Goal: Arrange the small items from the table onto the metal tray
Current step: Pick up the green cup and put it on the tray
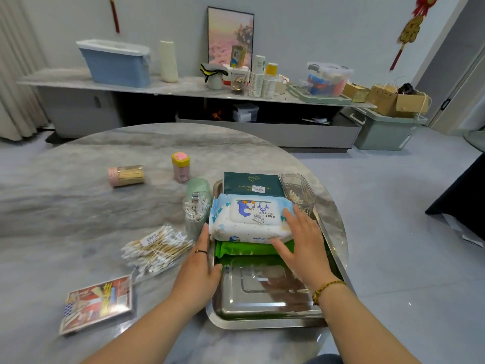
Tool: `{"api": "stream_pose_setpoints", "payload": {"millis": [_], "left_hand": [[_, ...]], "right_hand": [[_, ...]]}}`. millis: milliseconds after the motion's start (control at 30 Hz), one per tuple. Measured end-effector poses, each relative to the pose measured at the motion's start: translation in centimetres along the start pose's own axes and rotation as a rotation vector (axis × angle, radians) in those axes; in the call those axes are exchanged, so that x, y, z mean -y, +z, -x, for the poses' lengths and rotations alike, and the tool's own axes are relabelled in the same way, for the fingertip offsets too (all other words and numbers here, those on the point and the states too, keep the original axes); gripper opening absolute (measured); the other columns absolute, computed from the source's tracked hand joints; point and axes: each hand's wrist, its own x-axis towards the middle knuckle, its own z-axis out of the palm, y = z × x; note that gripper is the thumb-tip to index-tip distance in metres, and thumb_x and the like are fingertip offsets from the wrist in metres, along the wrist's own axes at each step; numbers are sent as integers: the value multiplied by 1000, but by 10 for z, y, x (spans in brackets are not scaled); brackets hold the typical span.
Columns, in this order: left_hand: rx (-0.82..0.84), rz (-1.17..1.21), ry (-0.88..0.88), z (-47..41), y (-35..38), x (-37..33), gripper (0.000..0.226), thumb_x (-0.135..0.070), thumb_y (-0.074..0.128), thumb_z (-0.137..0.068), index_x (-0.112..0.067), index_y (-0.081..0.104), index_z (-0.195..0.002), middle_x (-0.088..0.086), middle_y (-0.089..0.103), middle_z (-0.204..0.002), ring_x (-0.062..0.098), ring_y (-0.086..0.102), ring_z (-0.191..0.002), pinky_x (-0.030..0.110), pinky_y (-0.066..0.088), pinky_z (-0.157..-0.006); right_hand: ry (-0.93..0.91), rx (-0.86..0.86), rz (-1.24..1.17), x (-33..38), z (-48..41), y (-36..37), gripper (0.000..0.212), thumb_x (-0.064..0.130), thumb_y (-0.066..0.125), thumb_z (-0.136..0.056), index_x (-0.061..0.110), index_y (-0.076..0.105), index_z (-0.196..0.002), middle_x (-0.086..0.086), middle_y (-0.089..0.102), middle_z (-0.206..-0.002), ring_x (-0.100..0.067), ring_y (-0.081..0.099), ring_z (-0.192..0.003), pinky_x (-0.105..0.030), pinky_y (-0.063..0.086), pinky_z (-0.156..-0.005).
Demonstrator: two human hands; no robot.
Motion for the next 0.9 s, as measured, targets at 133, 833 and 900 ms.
{"api": "stream_pose_setpoints", "payload": {"millis": [133,833,900], "left_hand": [[-34,22,32,8,-22,5,80,-15,55,-86,-39,-1,-137,-8,38,-144,15,35,-132,33,28,-109],[-196,-402,-179,-13,-188,124,39,-18,53,-87,-9,50,-125,10,49,-137,29,45,-124,32,34,-101],[-164,-464,-155,-17,-185,129,43,-25,49,-89,-15,43,-131,5,40,-144,24,39,-129,30,30,-105]], "right_hand": [[47,-68,-41,12,1,-7,58,34,58,-83,19,34,-134,-5,29,-148,-24,22,-136,-44,19,-115],[0,173,-127,193,-114,16,41,18,56,-85,11,45,-123,-12,58,-117,-27,53,-105,-32,41,-82],[66,286,-80,208,-135,23,44,20,56,-85,8,42,-125,-15,56,-120,-29,55,-104,-31,42,-80]]}}
